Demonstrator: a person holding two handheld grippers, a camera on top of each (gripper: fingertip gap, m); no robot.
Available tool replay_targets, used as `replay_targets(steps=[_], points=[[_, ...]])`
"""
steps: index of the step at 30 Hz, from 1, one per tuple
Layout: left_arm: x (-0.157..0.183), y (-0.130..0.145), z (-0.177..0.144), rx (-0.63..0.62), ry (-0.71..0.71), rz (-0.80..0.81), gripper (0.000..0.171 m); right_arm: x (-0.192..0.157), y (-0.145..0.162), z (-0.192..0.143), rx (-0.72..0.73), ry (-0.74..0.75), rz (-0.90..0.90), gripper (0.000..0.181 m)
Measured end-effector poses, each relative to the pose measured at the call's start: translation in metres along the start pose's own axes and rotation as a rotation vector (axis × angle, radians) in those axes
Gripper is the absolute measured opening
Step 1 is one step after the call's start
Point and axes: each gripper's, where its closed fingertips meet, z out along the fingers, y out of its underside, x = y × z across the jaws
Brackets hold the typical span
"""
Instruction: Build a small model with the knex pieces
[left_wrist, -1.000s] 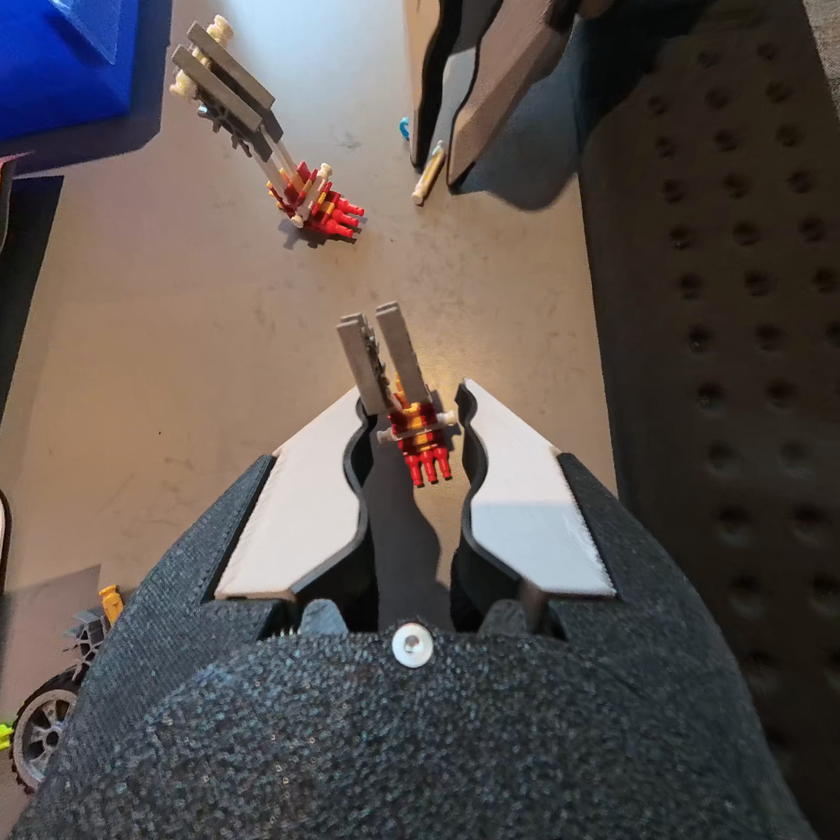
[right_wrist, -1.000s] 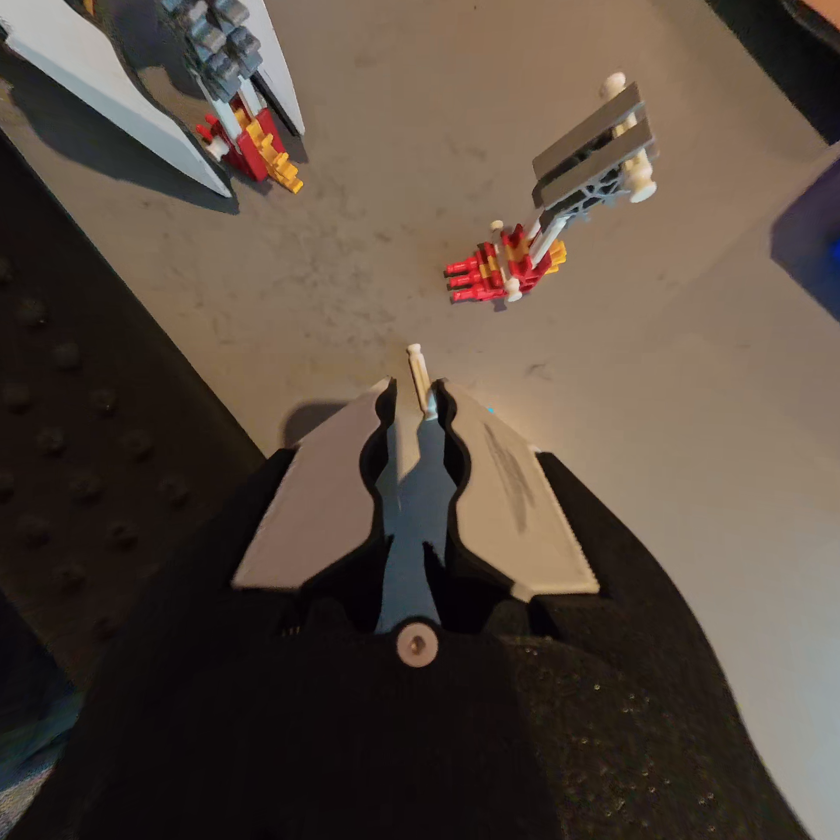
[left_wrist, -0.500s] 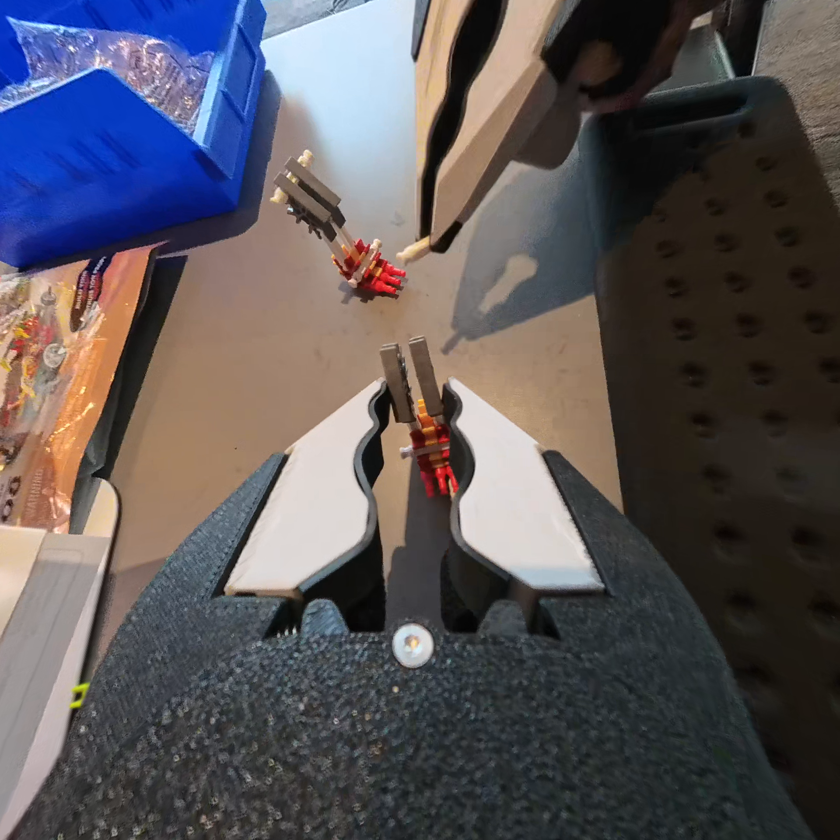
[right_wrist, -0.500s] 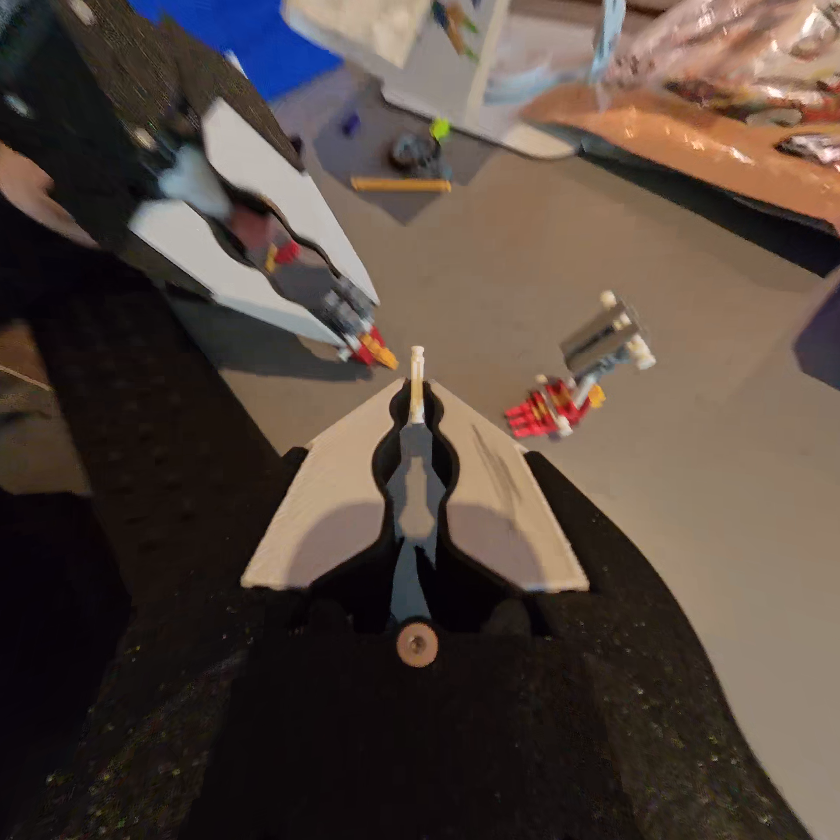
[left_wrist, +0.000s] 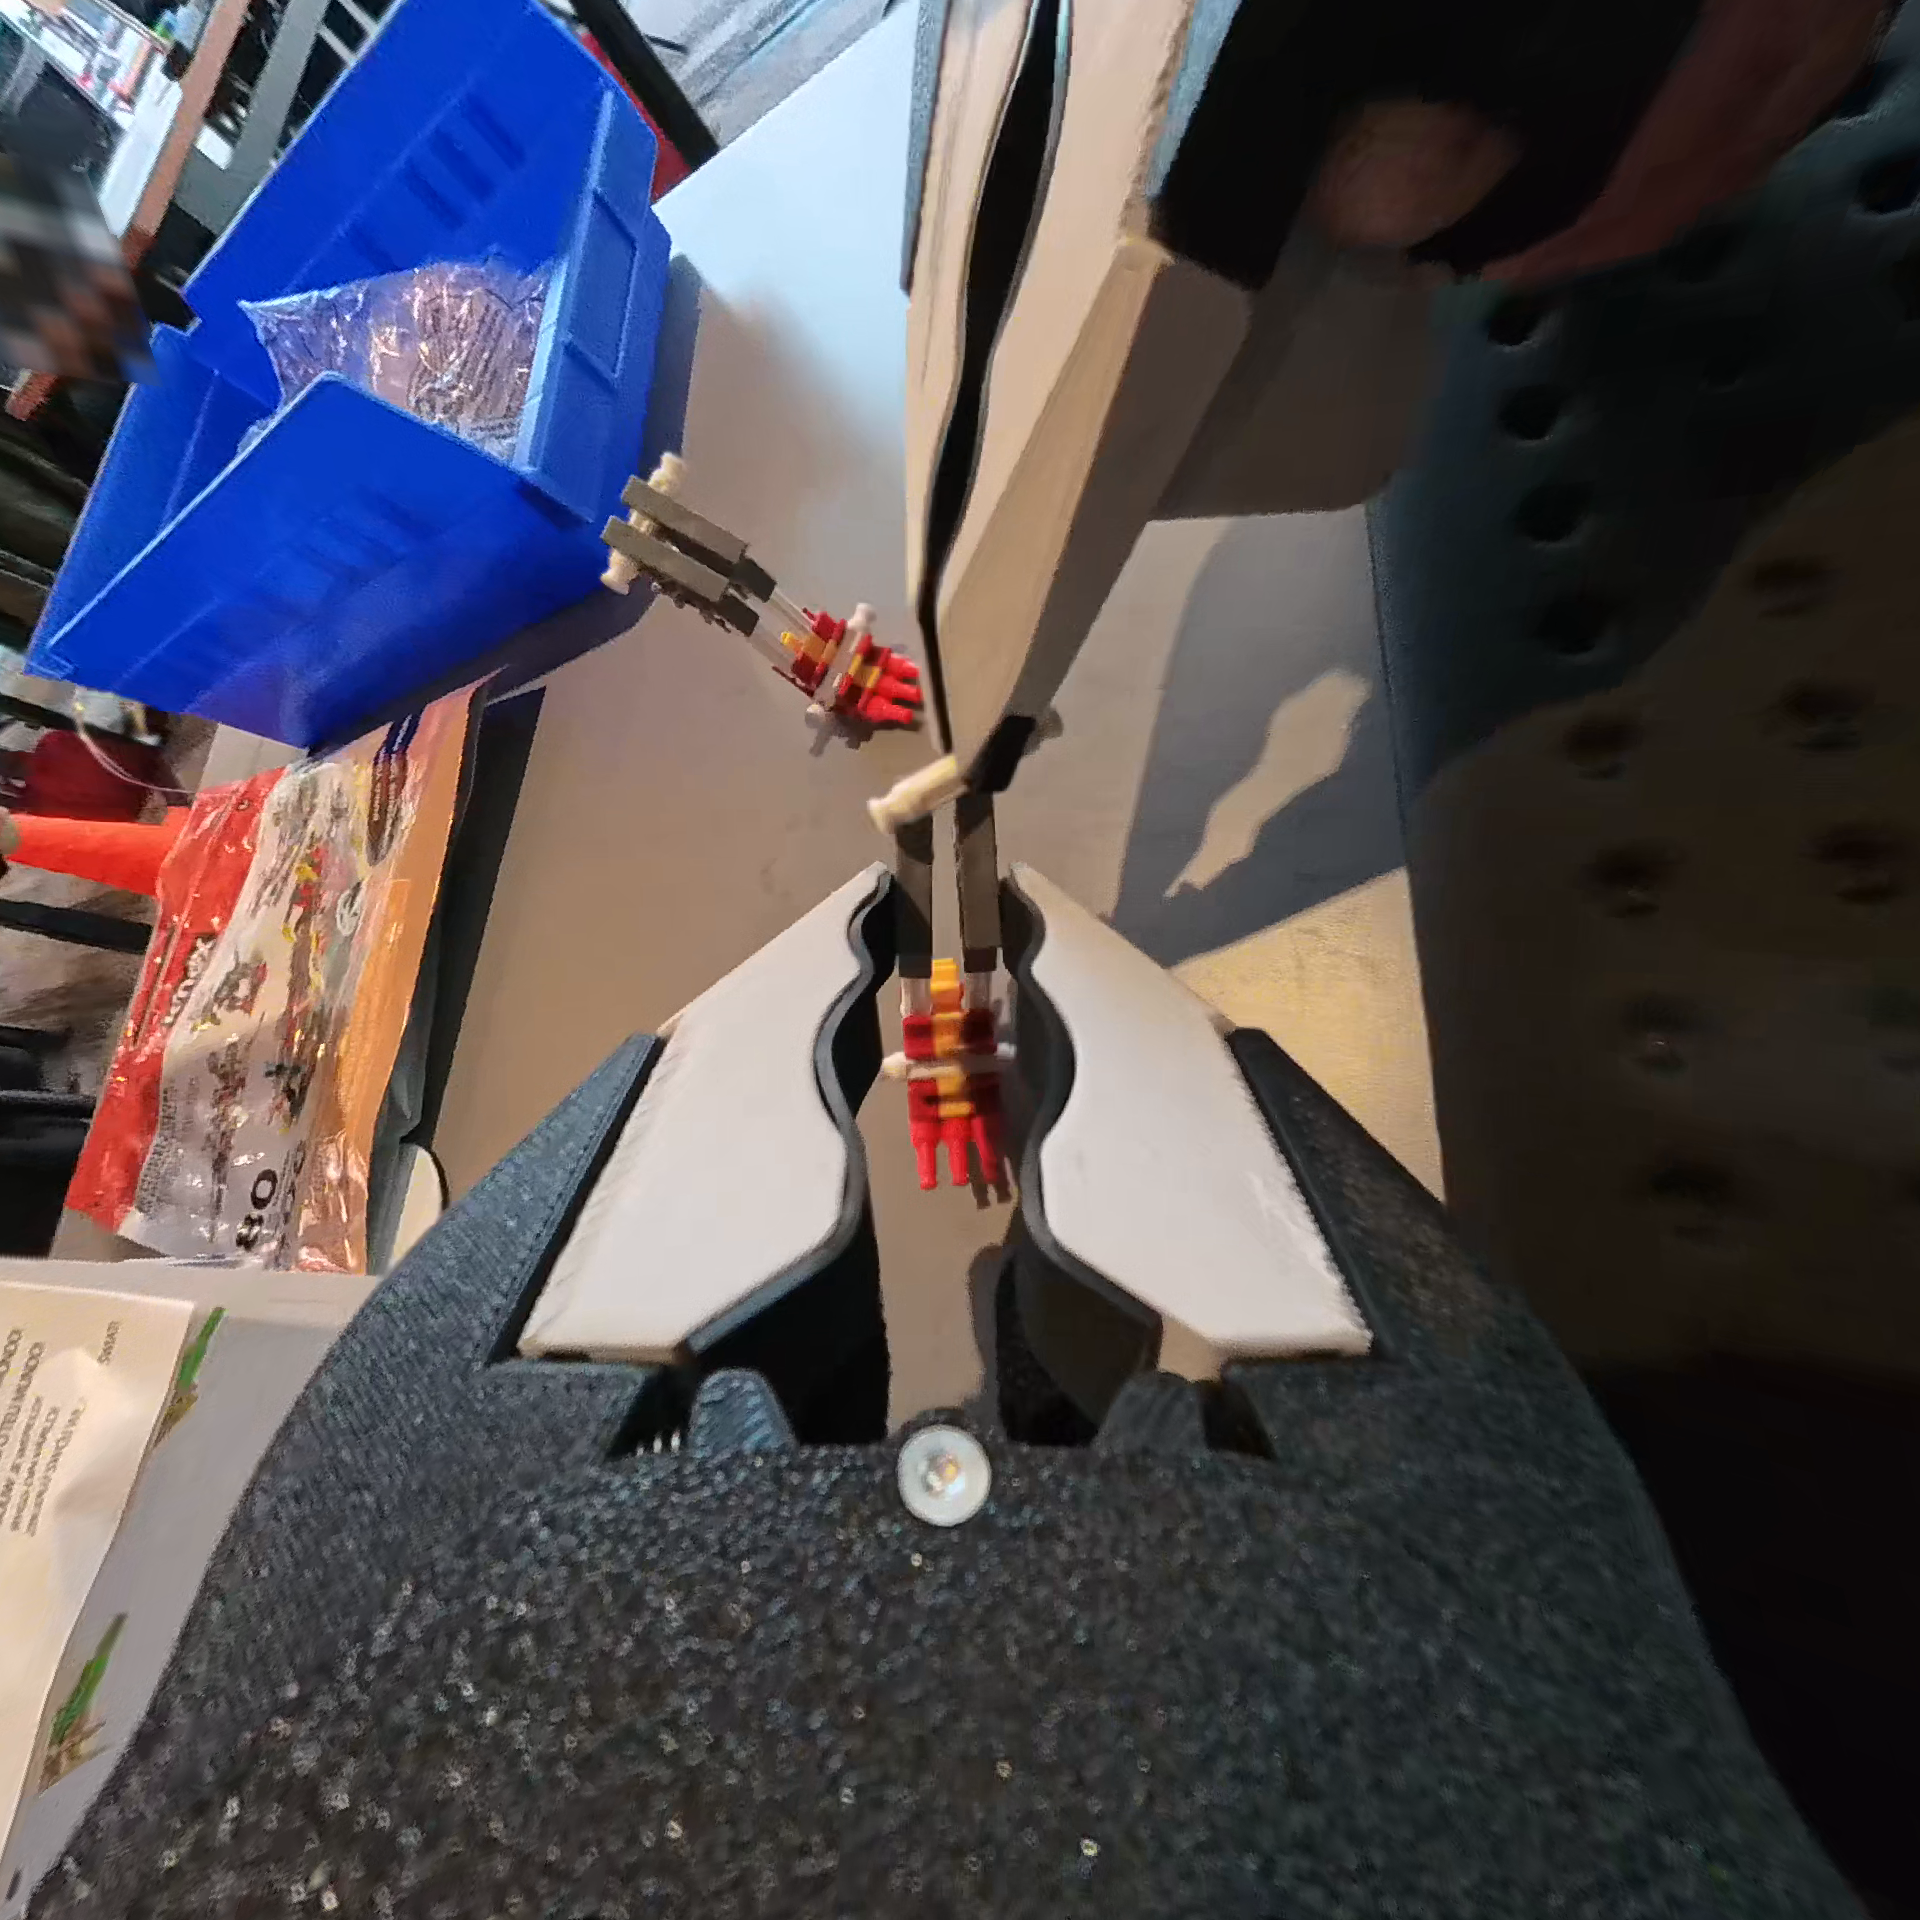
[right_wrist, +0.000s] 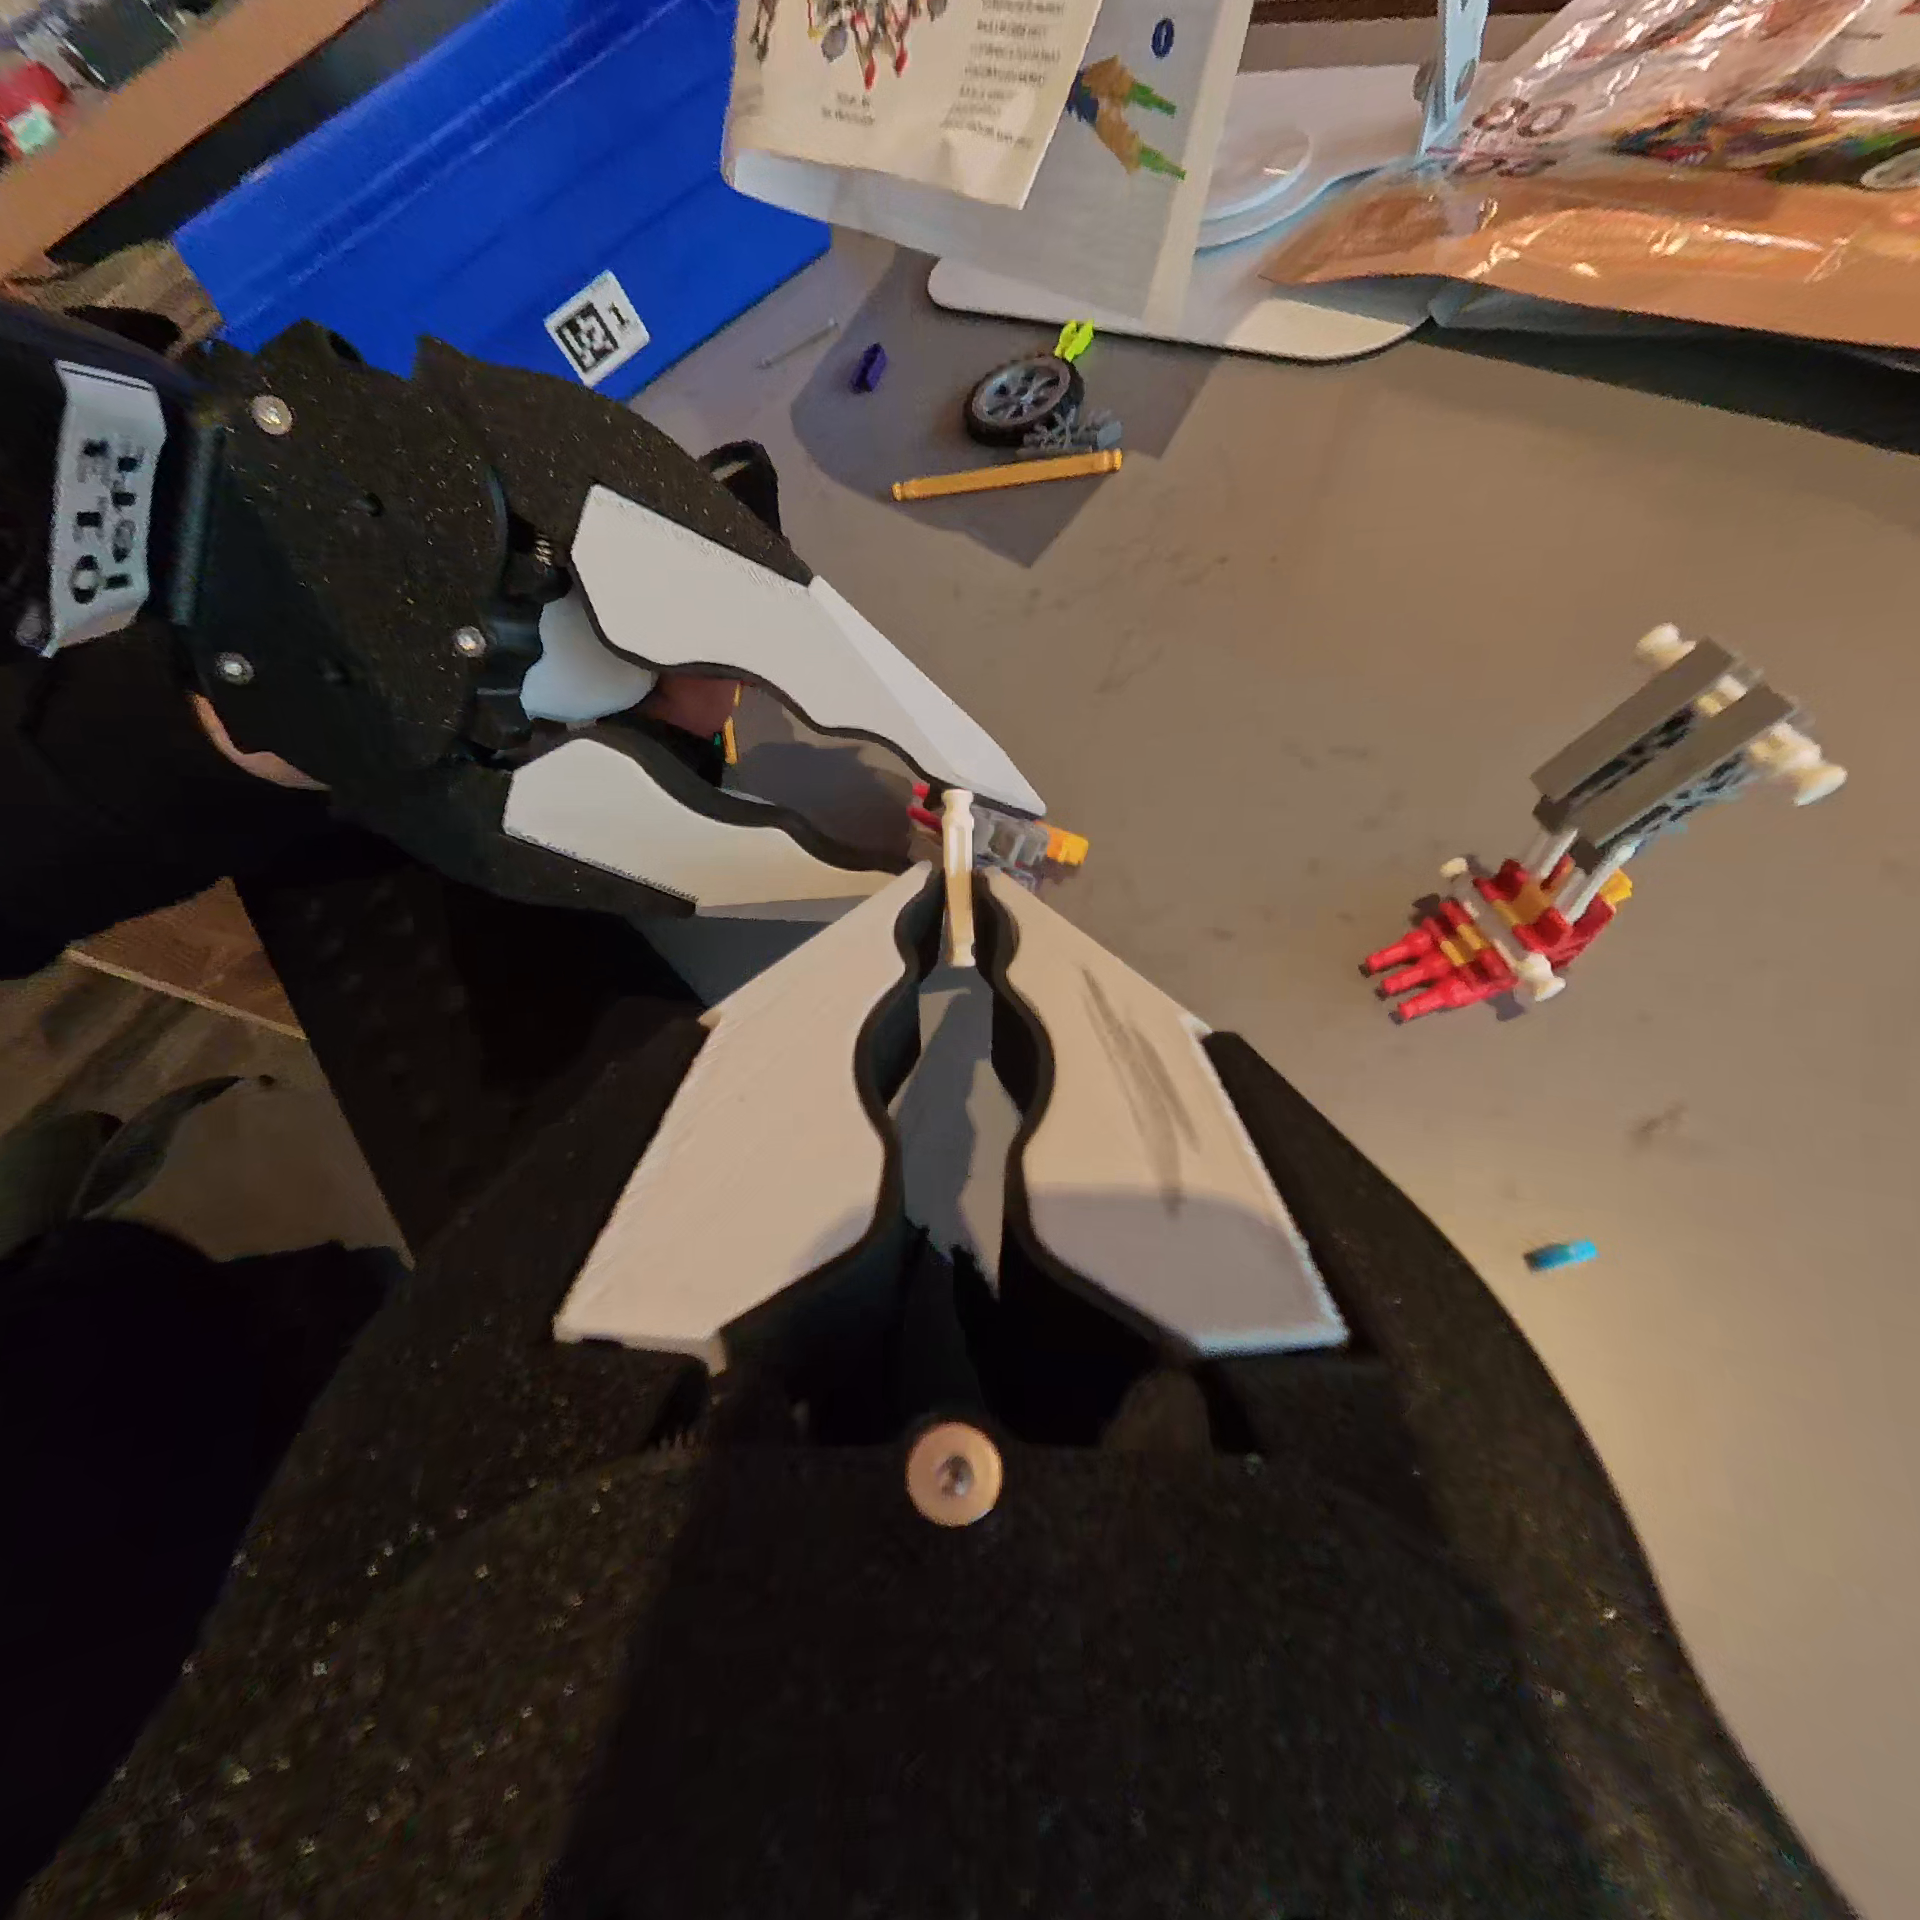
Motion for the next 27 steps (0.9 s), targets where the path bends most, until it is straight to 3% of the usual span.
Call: replay_targets(steps=[7, 21, 24, 27], points=[[0.004, 0.001, 0.002, -0.016, -0.017, 0.039, 0.019, 0.005, -0.002, -0.008, 0.062, 0.004, 0.056, 0.004], [0.007, 0.004, 0.003, -0.008, 0.008, -0.01, 0.021, 0.008, 0.011, 0.006, -0.049, -0.001, 0.073, 0.004], [0.011, 0.004, 0.003, -0.006, 0.034, -0.019, 0.028, 0.008, 0.015, 0.009, -0.078, -0.003, 0.067, 0.004], [0.018, 0.008, 0.001, -0.017, 0.104, -0.006, 0.048, 0.008, 0.016, 0.01, -0.091, -0.006, 0.067, 0.004]])
